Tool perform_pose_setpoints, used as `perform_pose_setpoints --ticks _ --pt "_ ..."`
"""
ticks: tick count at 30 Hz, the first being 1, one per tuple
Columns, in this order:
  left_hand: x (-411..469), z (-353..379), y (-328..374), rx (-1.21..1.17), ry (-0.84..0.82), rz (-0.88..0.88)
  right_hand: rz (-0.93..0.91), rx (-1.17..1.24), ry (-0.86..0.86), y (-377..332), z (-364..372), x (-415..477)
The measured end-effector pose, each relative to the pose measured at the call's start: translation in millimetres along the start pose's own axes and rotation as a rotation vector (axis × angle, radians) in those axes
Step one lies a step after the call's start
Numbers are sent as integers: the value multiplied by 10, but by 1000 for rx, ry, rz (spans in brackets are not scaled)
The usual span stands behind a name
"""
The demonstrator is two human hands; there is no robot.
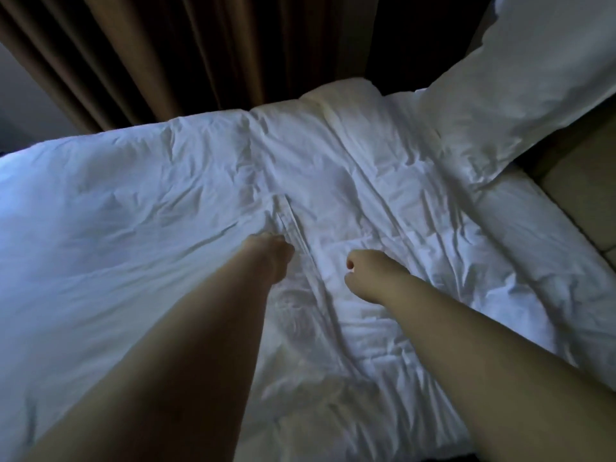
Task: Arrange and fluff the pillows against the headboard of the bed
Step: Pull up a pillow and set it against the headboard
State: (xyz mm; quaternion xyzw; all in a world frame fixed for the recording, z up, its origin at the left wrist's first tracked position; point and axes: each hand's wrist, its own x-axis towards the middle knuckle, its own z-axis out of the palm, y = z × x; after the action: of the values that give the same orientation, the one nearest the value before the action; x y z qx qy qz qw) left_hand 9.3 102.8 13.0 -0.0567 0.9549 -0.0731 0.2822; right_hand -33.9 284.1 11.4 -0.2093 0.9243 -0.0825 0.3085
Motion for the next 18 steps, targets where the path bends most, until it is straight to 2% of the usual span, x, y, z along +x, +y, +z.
perform_pose_setpoints --ticks 4,8,14,18 --pt "330 208 -294 48 -27 58 73 65 -22 -156 350 323" --pt "747 398 -353 144 -2 186 144 123 -48 -216 711 692" --pt "1375 779 -122 342 -31 342 290 250 -137 -233 1372 1201" --pt "1625 1040 64 335 -114 420 356 357 -168 -229 1690 1418"
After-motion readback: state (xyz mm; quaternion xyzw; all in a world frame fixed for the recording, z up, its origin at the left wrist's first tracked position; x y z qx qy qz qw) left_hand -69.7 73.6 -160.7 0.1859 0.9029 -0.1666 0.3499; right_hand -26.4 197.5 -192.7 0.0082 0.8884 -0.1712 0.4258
